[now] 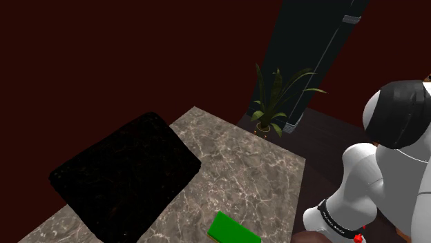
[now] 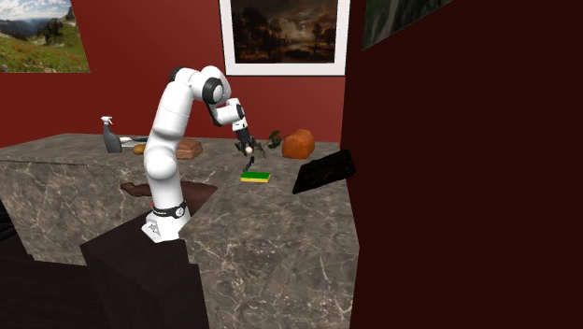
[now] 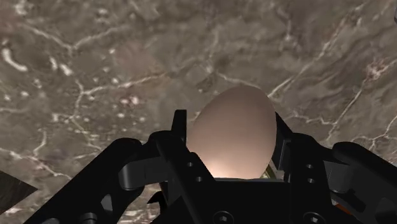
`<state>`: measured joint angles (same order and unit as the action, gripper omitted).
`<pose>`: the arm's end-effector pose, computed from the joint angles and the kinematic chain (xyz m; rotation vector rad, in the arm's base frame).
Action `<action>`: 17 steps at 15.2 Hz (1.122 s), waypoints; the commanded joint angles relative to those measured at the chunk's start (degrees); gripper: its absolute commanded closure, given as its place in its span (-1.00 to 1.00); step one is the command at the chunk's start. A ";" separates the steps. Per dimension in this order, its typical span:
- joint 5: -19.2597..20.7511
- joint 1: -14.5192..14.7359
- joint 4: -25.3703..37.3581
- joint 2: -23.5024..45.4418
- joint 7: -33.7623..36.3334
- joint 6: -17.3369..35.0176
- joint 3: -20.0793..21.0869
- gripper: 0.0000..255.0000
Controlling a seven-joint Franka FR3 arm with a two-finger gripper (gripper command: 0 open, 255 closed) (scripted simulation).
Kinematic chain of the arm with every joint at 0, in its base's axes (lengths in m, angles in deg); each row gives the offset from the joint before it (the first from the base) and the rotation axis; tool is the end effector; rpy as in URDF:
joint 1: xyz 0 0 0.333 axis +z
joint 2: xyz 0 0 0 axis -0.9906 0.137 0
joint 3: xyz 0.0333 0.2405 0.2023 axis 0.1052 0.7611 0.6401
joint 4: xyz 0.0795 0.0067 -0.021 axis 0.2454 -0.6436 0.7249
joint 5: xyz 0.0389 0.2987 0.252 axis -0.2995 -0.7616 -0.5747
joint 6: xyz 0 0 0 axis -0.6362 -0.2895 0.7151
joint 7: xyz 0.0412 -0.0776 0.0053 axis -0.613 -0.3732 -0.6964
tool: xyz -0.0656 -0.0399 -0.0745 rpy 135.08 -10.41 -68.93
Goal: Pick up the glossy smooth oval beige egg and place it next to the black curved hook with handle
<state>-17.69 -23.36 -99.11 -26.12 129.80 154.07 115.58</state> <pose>-0.0958 0.6044 0.3222 -2.9737 0.3944 -0.3443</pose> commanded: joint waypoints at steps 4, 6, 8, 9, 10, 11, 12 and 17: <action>-0.19 -0.23 -0.82 -0.37 0.04 -0.80 -0.15 -1.00; -0.23 -0.28 -0.88 -0.44 0.01 -0.79 -0.12 -1.00; -0.24 -0.28 -0.88 -0.44 0.01 -0.79 -0.12 -1.00; -0.18 -0.19 -0.76 -0.33 0.06 -0.84 -0.15 -1.00; -1.50 -0.49 -0.41 -1.54 -0.69 -1.99 0.66 -1.00; -2.79 -0.78 0.02 -2.71 -1.43 -3.17 1.45 -1.00; -4.05 -1.04 0.54 -3.84 -2.16 -4.39 2.18 -1.00; -5.01 -1.21 1.01 -4.69 -2.72 -5.37 2.73 -1.00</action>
<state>-22.65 -24.57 -98.13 -30.79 127.10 148.75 118.29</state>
